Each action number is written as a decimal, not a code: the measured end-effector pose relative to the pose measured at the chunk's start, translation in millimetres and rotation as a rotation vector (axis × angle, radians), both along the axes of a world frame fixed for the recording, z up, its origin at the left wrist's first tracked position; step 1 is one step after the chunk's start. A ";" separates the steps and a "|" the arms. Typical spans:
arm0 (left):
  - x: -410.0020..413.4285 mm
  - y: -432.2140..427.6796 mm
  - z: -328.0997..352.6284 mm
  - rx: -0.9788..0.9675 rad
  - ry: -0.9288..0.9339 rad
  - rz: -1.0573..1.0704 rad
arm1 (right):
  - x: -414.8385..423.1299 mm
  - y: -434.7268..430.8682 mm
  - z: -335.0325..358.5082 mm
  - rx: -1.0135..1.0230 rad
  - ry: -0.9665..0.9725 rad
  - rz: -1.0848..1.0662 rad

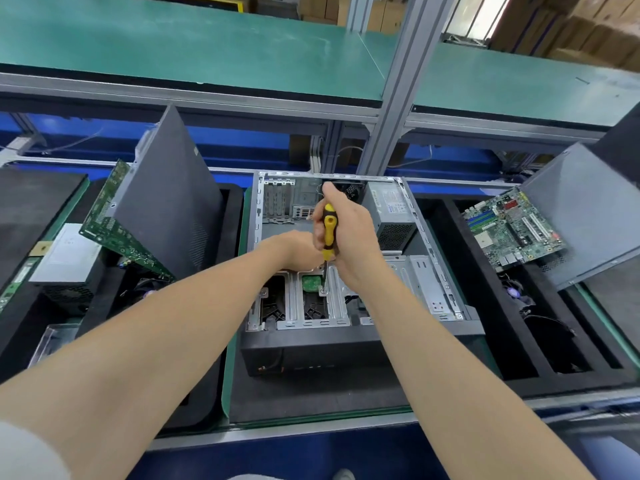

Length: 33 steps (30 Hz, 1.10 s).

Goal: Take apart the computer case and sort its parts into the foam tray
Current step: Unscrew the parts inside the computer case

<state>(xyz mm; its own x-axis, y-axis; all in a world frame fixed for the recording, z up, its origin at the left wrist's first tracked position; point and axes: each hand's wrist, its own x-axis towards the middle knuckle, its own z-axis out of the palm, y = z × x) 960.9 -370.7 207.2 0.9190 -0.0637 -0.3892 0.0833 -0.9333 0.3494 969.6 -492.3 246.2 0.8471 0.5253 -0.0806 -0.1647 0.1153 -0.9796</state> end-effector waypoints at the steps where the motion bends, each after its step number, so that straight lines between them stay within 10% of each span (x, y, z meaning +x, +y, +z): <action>1: -1.2 0.0 0.0 0.012 -0.015 0.030 | -3.1 1.3 -0.2 -0.013 -0.021 -0.071; 13: -1.2 -3.6 0.1 0.036 0.002 0.127 | -10.1 11.4 2.9 -0.005 -0.066 -0.134; 25: 0.2 7.4 -15.0 0.084 -0.089 0.041 | 23.1 -1.4 4.3 0.209 0.164 0.757; 33: -2.3 -4.3 -2.7 0.071 -0.048 0.109 | -0.3 -4.0 -5.0 0.073 -0.049 -0.044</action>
<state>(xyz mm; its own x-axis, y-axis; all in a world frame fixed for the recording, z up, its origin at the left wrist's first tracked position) 958.6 -375.0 204.5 0.9367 0.0643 -0.3442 0.1707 -0.9421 0.2886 969.3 -496.3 241.2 0.8717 0.4901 -0.0019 -0.1103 0.1923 -0.9751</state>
